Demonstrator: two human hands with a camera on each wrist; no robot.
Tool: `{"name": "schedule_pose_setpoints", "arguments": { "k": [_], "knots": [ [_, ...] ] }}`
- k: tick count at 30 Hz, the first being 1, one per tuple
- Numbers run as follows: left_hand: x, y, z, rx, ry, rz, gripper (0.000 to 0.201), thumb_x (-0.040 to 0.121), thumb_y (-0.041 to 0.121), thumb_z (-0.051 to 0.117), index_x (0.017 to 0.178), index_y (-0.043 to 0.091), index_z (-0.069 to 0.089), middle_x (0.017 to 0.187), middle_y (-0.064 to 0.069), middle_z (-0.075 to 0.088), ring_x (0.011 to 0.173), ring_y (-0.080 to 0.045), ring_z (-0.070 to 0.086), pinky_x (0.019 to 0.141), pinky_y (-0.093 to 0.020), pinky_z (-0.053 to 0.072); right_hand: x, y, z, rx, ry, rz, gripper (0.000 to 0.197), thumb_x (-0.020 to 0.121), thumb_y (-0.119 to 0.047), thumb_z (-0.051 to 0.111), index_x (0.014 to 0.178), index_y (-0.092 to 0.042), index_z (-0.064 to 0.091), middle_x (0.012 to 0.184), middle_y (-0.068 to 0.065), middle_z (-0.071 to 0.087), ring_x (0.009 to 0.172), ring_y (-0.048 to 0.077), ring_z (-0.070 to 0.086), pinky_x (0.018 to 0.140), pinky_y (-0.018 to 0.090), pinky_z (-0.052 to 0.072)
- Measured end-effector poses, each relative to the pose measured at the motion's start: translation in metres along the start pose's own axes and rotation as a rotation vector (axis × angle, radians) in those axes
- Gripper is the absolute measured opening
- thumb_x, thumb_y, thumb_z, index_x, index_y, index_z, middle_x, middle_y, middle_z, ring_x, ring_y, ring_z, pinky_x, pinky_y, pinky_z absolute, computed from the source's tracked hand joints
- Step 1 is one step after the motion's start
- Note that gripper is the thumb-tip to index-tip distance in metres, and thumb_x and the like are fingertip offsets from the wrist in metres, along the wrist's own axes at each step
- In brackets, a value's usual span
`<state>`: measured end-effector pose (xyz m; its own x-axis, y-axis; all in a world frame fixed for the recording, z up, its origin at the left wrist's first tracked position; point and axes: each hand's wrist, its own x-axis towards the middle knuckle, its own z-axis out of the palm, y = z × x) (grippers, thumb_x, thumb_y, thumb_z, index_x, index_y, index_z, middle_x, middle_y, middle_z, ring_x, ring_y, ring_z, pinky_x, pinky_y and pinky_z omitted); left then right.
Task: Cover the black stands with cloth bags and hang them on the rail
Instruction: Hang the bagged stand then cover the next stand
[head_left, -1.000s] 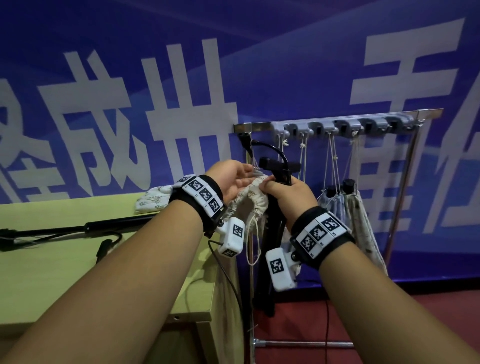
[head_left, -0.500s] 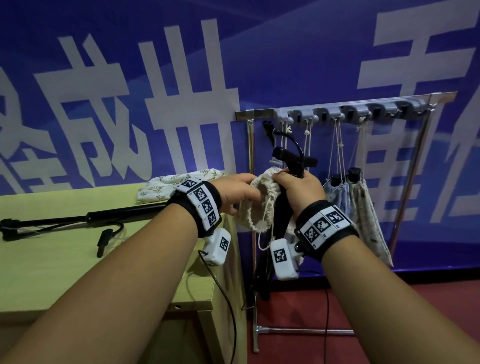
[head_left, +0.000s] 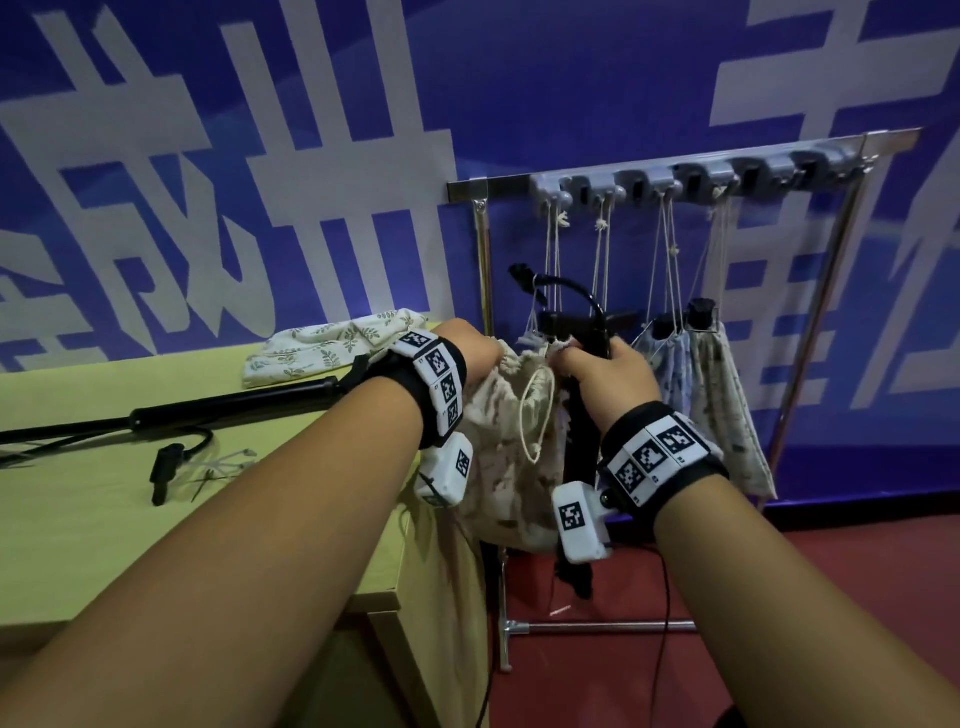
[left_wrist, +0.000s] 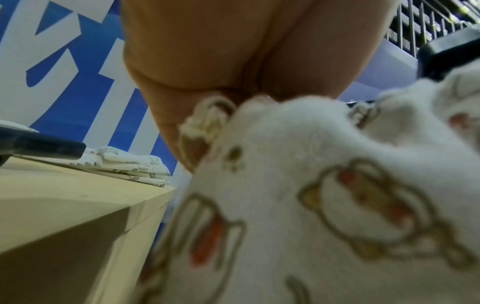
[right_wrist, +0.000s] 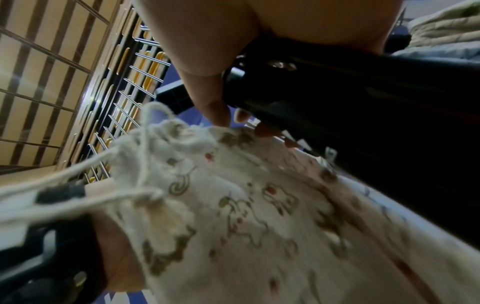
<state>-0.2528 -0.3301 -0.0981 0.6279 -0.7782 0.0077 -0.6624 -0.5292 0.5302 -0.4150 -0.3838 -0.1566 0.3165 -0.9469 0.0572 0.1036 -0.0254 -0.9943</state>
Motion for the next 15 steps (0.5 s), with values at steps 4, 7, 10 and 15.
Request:
{"name": "schedule_pose_setpoints", "arguments": {
  "k": [4, 7, 10, 15],
  "knots": [
    [0.007, 0.009, 0.013, -0.070, -0.028, 0.003, 0.035, 0.107, 0.030, 0.044, 0.122, 0.008, 0.066, 0.119, -0.011, 0.066, 0.102, -0.027, 0.063, 0.076, -0.031, 0.046, 0.005, -0.012, -0.013, 0.056, 0.025, -0.045, 0.015, 0.086, -0.020, 0.083, 0.099, -0.018, 0.075, 0.078, 0.000, 0.074, 0.069, 0.020, 0.068, 0.065, 0.034, 0.055],
    [0.011, 0.011, 0.027, -0.084, -0.056, 0.014, 0.041, 0.105, 0.034, 0.049, 0.133, 0.008, 0.065, 0.138, -0.012, 0.063, 0.126, -0.032, 0.059, 0.097, -0.033, 0.047, 0.007, -0.023, -0.022, 0.129, 0.006, -0.072, 0.013, 0.087, -0.015, 0.082, 0.096, -0.016, 0.073, 0.081, 0.004, 0.078, 0.074, 0.025, 0.076, 0.063, 0.035, 0.056],
    [0.019, 0.008, 0.042, -0.040, -0.107, 0.031, 0.050, 0.102, 0.050, 0.051, 0.130, 0.012, 0.068, 0.139, -0.013, 0.063, 0.124, -0.033, 0.060, 0.096, -0.032, 0.048, 0.008, -0.025, -0.026, 0.196, -0.067, -0.062, 0.011, 0.090, -0.004, 0.076, 0.090, -0.013, 0.069, 0.087, 0.013, 0.077, 0.075, 0.030, 0.075, 0.059, 0.035, 0.053],
    [0.026, 0.005, 0.056, -0.172, -0.113, -0.007, 0.048, 0.098, 0.054, 0.059, 0.126, 0.016, 0.069, 0.114, -0.005, 0.069, 0.087, -0.019, 0.063, 0.069, -0.025, 0.044, 0.011, -0.004, -0.023, 0.157, -0.170, -0.033, 0.010, 0.089, -0.001, 0.074, 0.085, -0.010, 0.072, 0.103, 0.030, 0.077, 0.087, 0.044, 0.077, 0.074, 0.044, 0.055]
  ]
}}
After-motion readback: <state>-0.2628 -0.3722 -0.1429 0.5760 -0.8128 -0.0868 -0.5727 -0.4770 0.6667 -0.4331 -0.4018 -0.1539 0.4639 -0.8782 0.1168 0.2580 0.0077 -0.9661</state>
